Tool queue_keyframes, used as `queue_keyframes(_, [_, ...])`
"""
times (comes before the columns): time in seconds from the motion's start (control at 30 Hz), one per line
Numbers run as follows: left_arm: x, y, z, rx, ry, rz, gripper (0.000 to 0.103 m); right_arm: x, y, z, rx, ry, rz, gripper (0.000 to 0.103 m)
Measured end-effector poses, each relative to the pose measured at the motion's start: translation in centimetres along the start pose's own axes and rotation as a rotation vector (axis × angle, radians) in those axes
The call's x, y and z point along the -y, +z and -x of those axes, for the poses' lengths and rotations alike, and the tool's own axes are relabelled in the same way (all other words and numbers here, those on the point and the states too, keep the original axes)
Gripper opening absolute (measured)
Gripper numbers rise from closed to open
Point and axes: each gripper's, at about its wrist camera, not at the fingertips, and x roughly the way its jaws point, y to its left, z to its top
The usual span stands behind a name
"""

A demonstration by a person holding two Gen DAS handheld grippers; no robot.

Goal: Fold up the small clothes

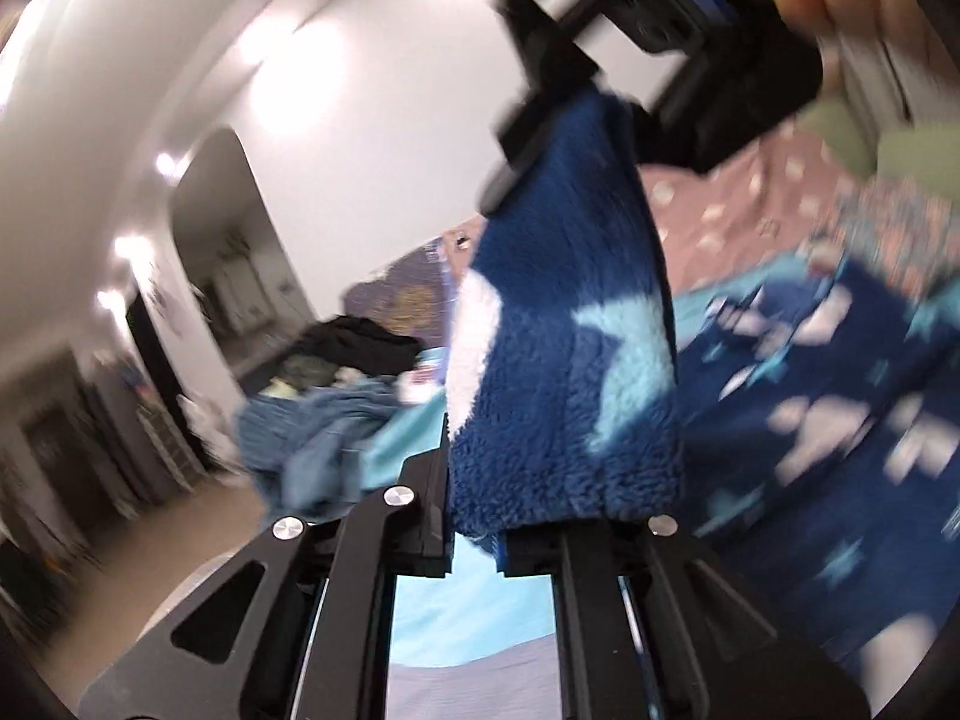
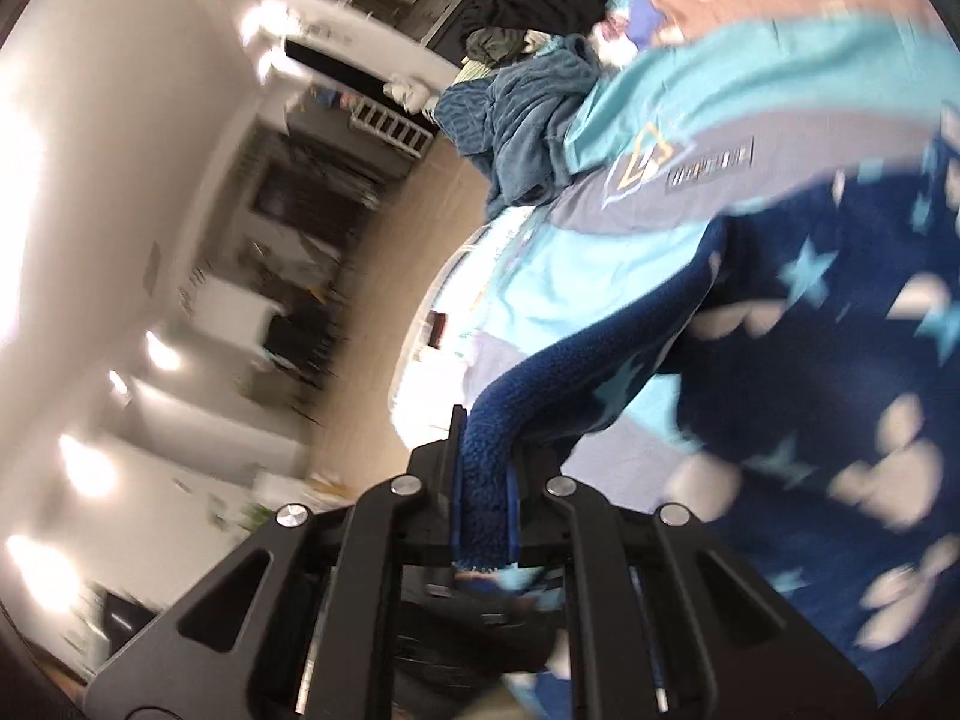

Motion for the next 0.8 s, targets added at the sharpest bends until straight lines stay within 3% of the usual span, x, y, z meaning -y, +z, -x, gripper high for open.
queue_keyframes(0.1, [0.9,3.3,0.1,-0.013,-0.125,0.109,0.009,-0.2,0.9,1.9,-0.028,-0.058,0.078,0.011])
queue_keyframes(0.2, [3.0,6.4,-0.1,-0.011,-0.204,0.181,0.009,0.3,2.0,4.4,-0.040,-0.106,0.105,0.011])
queue_keyframes(0.37, [7.9,10.3,-1.5,-0.023,-0.261,0.239,0.009,2.7,4.0,8.2,-0.045,-0.217,0.128,0.011])
queue_keyframes(0.53, [12.1,11.9,-3.2,-0.078,-0.326,0.295,0.009,6.9,4.4,11.0,-0.048,-0.260,0.095,0.011])
queue_keyframes(0.8, [19.5,11.6,-5.4,-0.198,-0.372,0.285,0.009,15.4,3.7,13.1,-0.042,-0.280,-0.005,0.011])
